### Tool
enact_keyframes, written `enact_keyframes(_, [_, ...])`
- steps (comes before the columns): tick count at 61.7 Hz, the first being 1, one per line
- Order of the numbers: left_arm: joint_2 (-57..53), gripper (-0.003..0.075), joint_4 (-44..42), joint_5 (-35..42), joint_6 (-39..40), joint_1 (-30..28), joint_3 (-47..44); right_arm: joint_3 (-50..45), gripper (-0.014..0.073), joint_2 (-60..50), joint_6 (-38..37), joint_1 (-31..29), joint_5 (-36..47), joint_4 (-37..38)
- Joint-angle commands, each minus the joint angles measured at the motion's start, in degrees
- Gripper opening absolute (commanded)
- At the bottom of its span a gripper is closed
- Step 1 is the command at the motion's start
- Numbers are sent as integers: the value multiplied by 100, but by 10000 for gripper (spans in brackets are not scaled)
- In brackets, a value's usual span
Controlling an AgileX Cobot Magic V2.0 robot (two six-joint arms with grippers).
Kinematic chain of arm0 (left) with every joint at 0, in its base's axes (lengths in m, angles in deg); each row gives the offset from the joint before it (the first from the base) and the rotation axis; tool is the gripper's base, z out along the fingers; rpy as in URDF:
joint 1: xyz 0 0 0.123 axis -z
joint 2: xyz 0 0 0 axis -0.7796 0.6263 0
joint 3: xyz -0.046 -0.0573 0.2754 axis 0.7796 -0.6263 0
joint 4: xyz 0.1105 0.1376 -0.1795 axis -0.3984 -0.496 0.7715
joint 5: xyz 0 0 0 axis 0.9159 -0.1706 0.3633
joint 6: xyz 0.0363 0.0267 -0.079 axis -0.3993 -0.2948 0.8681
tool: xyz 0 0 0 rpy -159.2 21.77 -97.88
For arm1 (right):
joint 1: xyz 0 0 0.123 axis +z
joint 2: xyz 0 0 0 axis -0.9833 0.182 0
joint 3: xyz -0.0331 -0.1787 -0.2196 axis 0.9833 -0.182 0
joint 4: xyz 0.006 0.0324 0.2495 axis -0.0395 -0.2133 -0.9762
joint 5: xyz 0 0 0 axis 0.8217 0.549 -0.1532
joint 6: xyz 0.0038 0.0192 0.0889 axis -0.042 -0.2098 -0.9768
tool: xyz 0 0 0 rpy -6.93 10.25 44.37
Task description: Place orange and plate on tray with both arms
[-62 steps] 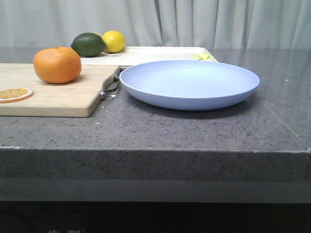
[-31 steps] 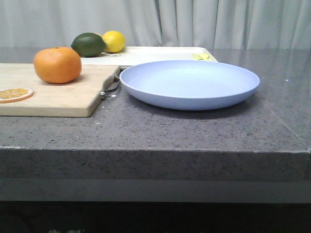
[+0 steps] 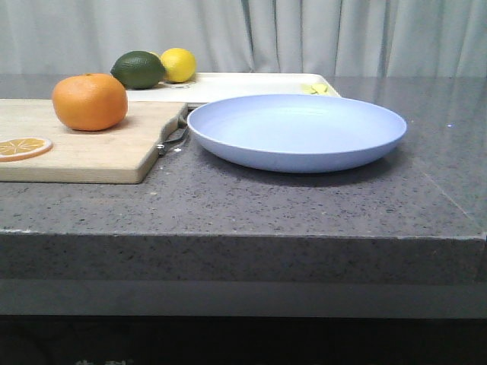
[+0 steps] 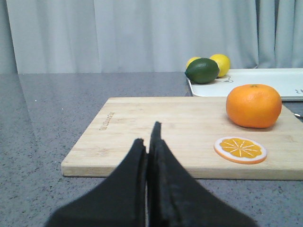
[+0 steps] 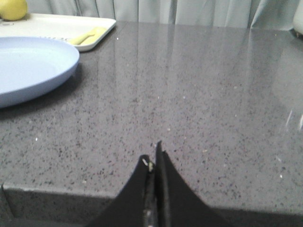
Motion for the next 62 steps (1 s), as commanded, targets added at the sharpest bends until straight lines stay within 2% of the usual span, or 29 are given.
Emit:
enact_keyframes(1, [-113,-17,67,609,15,-12,-39,24,-61,-130,33,-32,749,3])
enact_keyframes(15, [-113,-17,67,1033,15,-12,-39,410,-61,-130,33,-32,935,3])
enact_keyframes(22, [-113,-17,253,1228,51,-12,77,935,-61,-102,33,-32,590,3])
enact_keyframes(29, [-51,-17,935,774,51,-12,598,1677,-61,174,33,-32,-90,3])
enact_keyframes(37, [409,-17,950,-260,51,-12,1672,2560,-61,886,0,-32,-686,3])
enact_keyframes(43, [1267,-17,916,-977,40,-12,2446,3164,-61,1673,33,-32,-778,3])
enact_keyframes(52, [2445,-17,906,-960,-169,-12,3030,3605,-61,2540,33,-20,-737,3])
enact_keyframes(62, [3153,-17,906,-705,-170,-12,3221,3710,-46,2889,33,-20,-454,3])
